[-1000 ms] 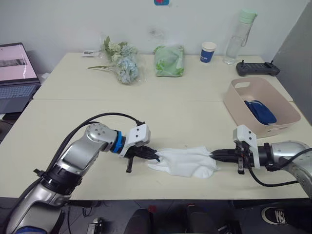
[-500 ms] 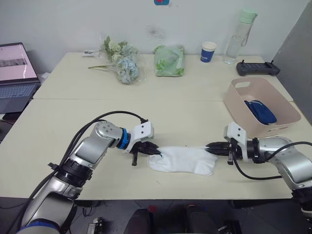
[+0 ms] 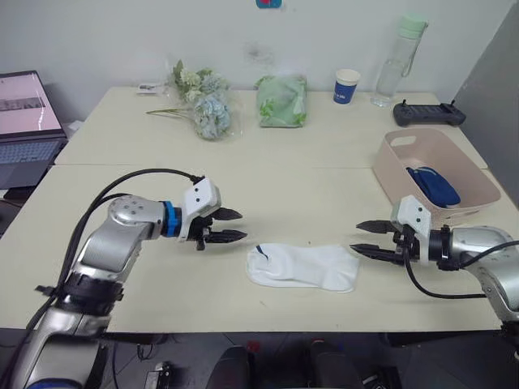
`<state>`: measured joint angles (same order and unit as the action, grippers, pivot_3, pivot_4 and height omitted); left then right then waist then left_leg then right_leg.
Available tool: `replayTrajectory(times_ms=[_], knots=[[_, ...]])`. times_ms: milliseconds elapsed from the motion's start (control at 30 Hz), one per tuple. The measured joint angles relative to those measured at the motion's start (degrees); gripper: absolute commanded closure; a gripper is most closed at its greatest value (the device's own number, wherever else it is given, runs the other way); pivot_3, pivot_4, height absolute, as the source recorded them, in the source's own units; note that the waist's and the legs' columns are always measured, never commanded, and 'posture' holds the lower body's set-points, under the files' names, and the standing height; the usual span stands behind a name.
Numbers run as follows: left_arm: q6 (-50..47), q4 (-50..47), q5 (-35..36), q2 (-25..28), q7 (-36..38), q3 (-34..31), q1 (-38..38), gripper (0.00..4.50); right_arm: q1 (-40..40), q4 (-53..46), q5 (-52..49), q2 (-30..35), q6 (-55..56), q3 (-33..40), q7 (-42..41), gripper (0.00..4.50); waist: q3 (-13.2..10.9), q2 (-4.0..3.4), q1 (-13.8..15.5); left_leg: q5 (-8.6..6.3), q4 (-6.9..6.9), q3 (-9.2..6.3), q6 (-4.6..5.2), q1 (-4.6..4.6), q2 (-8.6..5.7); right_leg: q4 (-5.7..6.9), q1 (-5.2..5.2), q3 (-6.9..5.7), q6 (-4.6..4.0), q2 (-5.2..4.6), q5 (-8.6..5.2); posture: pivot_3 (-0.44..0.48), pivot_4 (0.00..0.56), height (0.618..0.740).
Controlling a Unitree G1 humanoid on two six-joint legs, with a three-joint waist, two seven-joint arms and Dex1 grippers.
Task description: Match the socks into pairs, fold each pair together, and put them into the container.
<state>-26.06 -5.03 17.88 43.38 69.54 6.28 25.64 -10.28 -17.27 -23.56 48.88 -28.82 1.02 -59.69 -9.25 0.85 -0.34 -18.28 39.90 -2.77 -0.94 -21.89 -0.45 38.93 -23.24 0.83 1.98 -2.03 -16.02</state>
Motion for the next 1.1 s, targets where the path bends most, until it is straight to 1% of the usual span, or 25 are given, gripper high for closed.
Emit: replayTrajectory(times_ms=[67, 133, 233, 333, 367, 467, 500, 533, 567, 600, 667, 833, 1000, 1100], knots=[[-0.8, -5.1, 1.1, 0.7, -0.1, -0.4, -3.3, 2.08, 1.2, -2.1, -0.3, 0.2, -0.6, -0.1, 0.0, 1.79, 0.0, -0.01, 0.0, 0.0, 0.0, 0.01, 0.01, 0.02, 0.0, 0.01, 0.02, 0.01, 0.0, 0.0, 0.0, 0.0, 0.15, 0.74], [-0.7, -8.6, 1.2, 1.2, -0.2, 0.0, -6.5, 2.08, 2.6, -2.2, 0.3, 0.2, -0.6, -0.2, 0.3, 1.79, 0.0, -0.01, 0.0, 0.0, 0.0, 0.0, 0.01, 0.03, 0.0, 0.0, 0.04, -0.01, 0.0, 0.0, 0.0, 0.0, 0.15, 0.74], [0.7, -10.0, -0.1, 1.3, -1.3, 1.2, -8.8, 2.08, 3.5, -1.9, 1.6, 0.2, -0.5, -0.6, 0.8, 1.79, 0.0, -0.01, 0.1, 0.0, 0.0, 0.01, 0.01, 0.05, -0.01, 0.01, 0.04, -0.01, 0.0, 0.02, 0.0, 0.0, 0.15, 0.74], [3.3, -8.3, -3.1, -0.2, -4.1, 2.7, -9.8, 2.63, 4.5, -1.2, 2.5, 0.2, -0.4, -1.4, 1.0, 1.75, 0.0, -0.01, 0.1, 0.0, 0.0, 0.04, 0.01, 0.06, -0.03, 0.01, 0.05, 0.0, 0.0, 0.02, 0.0, 0.0, 0.15, 0.74], [4.6, -7.0, -4.2, -1.2, -5.2, 3.2, -9.9, 2.9, 4.7, -1.0, 2.8, 0.2, -0.2, -1.9, 1.0, 1.75, 0.0, -0.01, 0.1, 0.0, 0.0, 0.03, 0.01, 0.06, -0.04, 0.01, 0.05, 0.0, 0.0, 0.02, 0.0, 0.0, 0.15, 0.74], [7.5, -3.6, -6.4, -2.9, -6.9, 4.6, -9.9, 3.91, 4.7, -0.1, 3.9, -0.2, 0.5, -2.6, 1.1, 2.39, 0.0, 0.0, 0.1, -0.01, 0.0, 0.03, 0.01, 0.06, -0.03, 0.01, 0.04, -0.01, 0.0, 0.03, 0.0, 0.0, 0.15, 0.74], [7.8, -3.4, -6.6, -3.3, -7.1, 4.8, -9.9, 4.24, 4.7, 0.2, 4.2, -0.2, 0.8, -2.7, 1.0, 2.69, 0.0, 0.0, 0.1, -0.01, 0.0, 0.03, 0.01, 0.04, -0.02, 0.01, 0.03, -0.01, 0.0, 0.03, 0.0, 0.0, 0.15, 0.74], [8.0, -3.4, -6.6, -3.4, -7.2, 4.8, -9.9, 4.5, 4.7, 0.3, 4.3, -0.3, 0.9, -2.9, 1.0, 3.11, 0.0, 0.0, 0.1, -0.01, 0.0, 0.02, 0.01, 0.04, -0.02, 0.01, 0.03, -0.01, 0.0, 0.03, 0.0, 0.0, 0.15, 0.74], [8.2, -3.4, -6.6, -3.4, -7.2, 4.8, -9.9, 4.5, 4.7, 0.5, 4.4, -0.3, 1.1, -3.0, 0.9, 3.38, 0.0, -0.01, 0.1, -0.01, 0.0, 0.03, 0.01, 0.05, -0.02, 0.01, 0.03, -0.01, 0.0, 0.02, 0.0, 0.0, 0.15, 0.74], [8.6, -3.4, -6.6, -3.4, -7.2, 4.8, -9.9, 4.5, 4.7, 0.9, 4.4, -0.3, 1.2, -3.1, 0.7, 3.8, 0.0, -0.01, 0.1, 0.0, 0.0, 0.03, 0.01, 0.05, -0.02, 0.01, 0.03, 0.0, 0.0, 0.02, 0.0, 0.0, 0.15, 0.74], [9.0, -3.4, -6.6, -3.3, -7.1, 4.8, -9.9, 4.5, 4.7, 1.3, 4.4, -0.3, 1.5, -3.3, 0.4, 4.47, 0.0, -0.01, 0.1, -0.01, 0.0, 0.03, 0.01, 0.05, -0.02, 0.01, 0.03, 0.0, 0.0, 0.02, 0.0, 0.0, 0.15, 0.74], [8.8, -3.7, -6.1, -2.5, -5.8, 4.7, -9.9, 4.5, 4.8, 1.3, 4.4, -0.3, 1.6, -3.3, 0.0, 4.47, 0.0, 0.0, 0.1, 0.0, 0.0, 0.03, 0.01, 0.05, -0.02, 0.01, 0.03, -0.01, 0.0, 0.03, 0.0, 0.0, 0.15, 0.74], [6.5, -7.0, -2.7, 0.5, -2.9, 3.3, -10.8, 4.5, 4.2, 1.9, 4.2, -0.3, 1.6, -2.6, -0.1, 4.47, 0.0, -0.01, 0.0, -0.01, -0.01, 0.03, 0.01, 0.06, -0.02, 0.01, 0.04, -0.01, 0.0, 0.02, 0.0, 0.0, 0.15, 0.74], [5.7, -8.2, -2.0, 1.9, -2.2, 3.2, -11.0, 4.5, 3.9, 2.4, 4.2, -0.3, 1.6, -2.4, -0.1, 4.47, 0.0, -0.01, 0.1, -0.01, -0.01, 0.03, 0.01, 0.05, -0.02, 0.01, 0.04, -0.01, 0.0, 0.03, 0.0, 0.0, 0.15, 0.74]])
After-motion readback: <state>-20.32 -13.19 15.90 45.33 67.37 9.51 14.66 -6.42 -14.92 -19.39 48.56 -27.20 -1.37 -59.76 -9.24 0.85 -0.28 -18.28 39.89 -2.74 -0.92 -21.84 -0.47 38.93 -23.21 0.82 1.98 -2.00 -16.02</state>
